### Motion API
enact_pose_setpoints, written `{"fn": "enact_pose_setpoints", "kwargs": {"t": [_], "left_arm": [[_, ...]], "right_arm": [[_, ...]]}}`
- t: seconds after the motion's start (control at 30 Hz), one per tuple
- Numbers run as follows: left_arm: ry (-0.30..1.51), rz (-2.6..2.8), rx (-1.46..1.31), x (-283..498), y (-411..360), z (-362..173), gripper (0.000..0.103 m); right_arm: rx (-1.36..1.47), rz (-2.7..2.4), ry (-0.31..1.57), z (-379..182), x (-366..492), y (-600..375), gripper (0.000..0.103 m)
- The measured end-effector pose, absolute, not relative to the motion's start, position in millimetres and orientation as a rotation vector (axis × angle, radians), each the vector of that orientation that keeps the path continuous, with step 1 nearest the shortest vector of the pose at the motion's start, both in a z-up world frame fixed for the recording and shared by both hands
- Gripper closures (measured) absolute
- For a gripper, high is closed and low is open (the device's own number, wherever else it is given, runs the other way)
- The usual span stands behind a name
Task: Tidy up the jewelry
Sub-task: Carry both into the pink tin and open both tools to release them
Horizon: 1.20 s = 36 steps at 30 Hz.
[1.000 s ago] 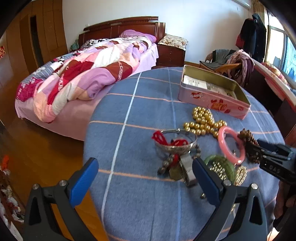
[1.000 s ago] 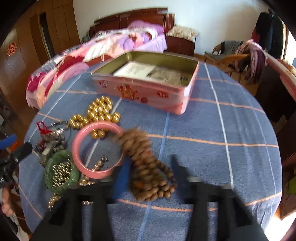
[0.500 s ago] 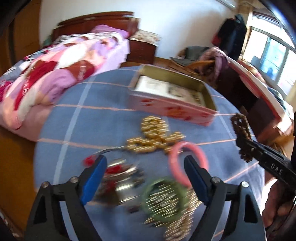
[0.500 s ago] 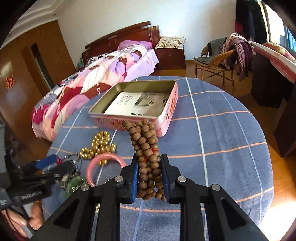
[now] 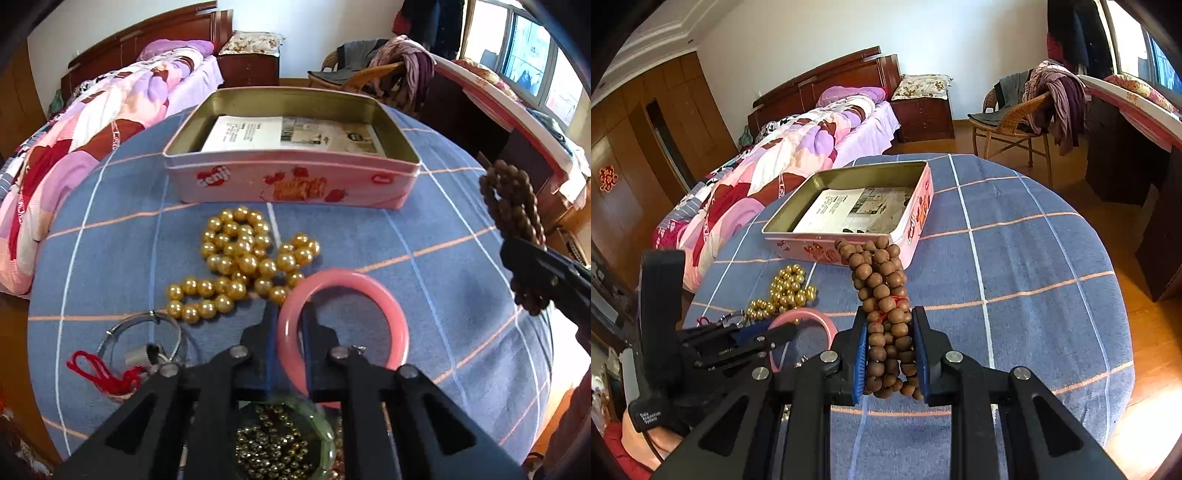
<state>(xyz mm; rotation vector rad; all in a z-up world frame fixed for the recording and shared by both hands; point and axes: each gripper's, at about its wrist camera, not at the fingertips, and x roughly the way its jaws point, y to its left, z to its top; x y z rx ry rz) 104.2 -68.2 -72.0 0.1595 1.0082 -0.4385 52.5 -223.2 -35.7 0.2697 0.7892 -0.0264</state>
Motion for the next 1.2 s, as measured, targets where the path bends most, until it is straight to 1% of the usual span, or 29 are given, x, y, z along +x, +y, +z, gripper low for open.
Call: {"fn": "enact_pose_setpoints", "kwargs": {"t": [0.2,0.3,0.4,0.57,0.73,0.87,0.97,1.13,1.2], "left_arm": [[0.889,-0.511,0.051,97.8,-50.9,-43.3,0.092],[0.791,-0.544,-0.025,95.7,-39.3,-13.3,0.092],[0.711,-0.543,-0.080,106.2,-31.3,7.4,0.092],[0.635,-0.560,-0.117,129.2,-31.9,22.7,0.092],[0.610,-0.571,-0.137,158.1,-45.0,23.4,0.092],[0.613,-0.553,-0.120,181.0,-61.9,11.0,0.092],[0.656,-0.545,-0.134,200.4,-68.9,-5.0,0.092],[0.744,-0.518,-0.118,221.7,-77.9,-32.3,0.092],[0.741,-0.518,-0.112,223.9,-78.4,-35.9,0.092]], "right_arm": [[0.315,-0.045,0.732,-27.8,49.2,-233.7,0.080],[0.339,-0.040,0.686,-16.9,50.6,-238.1,0.080],[0.343,-0.037,0.649,-5.3,59.4,-237.9,0.080],[0.347,-0.020,0.612,9.2,92.0,-230.9,0.080],[0.363,-0.046,0.615,-0.7,144.1,-222.8,0.080],[0.396,-0.059,0.635,-17.6,181.7,-221.4,0.080],[0.349,-0.099,0.654,-32.4,203.2,-216.2,0.080],[0.388,-0.095,0.709,-56.4,220.5,-223.8,0.080],[0.384,-0.097,0.717,-61.8,223.8,-225.4,0.080]]}}
